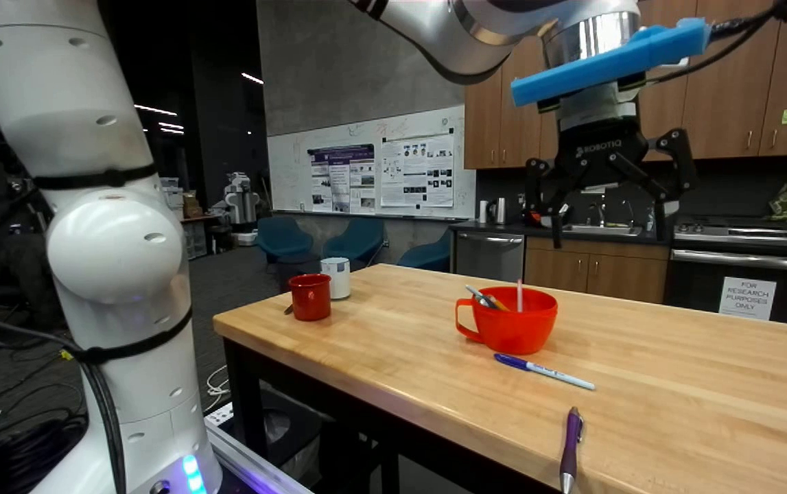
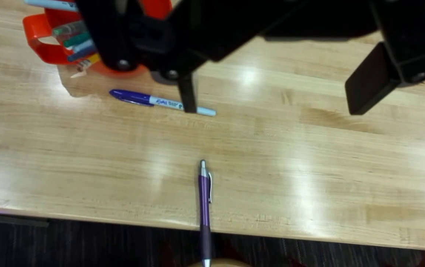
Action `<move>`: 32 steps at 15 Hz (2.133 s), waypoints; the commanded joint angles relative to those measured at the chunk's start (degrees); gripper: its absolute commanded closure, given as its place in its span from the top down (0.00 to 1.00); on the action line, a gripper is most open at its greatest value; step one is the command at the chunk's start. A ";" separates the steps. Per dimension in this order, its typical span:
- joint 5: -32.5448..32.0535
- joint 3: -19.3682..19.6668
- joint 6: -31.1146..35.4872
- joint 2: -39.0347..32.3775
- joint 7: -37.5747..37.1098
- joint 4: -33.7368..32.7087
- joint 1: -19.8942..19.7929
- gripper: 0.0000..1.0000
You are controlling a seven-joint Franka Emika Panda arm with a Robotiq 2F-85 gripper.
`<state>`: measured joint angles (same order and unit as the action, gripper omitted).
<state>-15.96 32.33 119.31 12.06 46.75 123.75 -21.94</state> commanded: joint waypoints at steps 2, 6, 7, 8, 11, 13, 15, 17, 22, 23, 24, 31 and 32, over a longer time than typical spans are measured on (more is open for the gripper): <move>0.85 -0.54 5.18 -1.86 -2.45 3.33 -0.86 1.00; -0.07 -0.17 7.01 -3.35 -3.07 5.64 -1.80 1.00; -0.25 -0.09 7.48 -3.59 -3.11 6.25 -2.18 1.00; -0.22 -0.06 7.51 -3.79 -3.12 6.65 -2.49 1.00; -0.46 0.06 7.85 -3.91 -2.72 8.22 -3.52 1.00; -1.07 0.14 8.06 -3.69 -2.42 9.65 -4.13 1.00; -1.73 0.26 8.71 -3.88 -2.53 10.79 -4.64 1.00; -1.92 0.48 9.92 -4.56 -2.32 11.61 -4.98 1.00; -0.94 0.69 14.12 -6.83 -1.74 12.83 -5.18 1.00; -1.00 0.68 15.04 -7.50 -1.92 12.99 -5.25 1.00; -1.05 0.65 16.03 -8.20 -2.04 13.18 -5.32 1.00; -0.26 0.09 20.94 -13.34 -2.84 13.00 -5.76 1.00; -0.19 -0.01 21.37 -13.96 -2.95 12.91 -5.78 1.00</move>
<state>-16.64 32.85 138.72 0.14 44.16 137.22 -26.92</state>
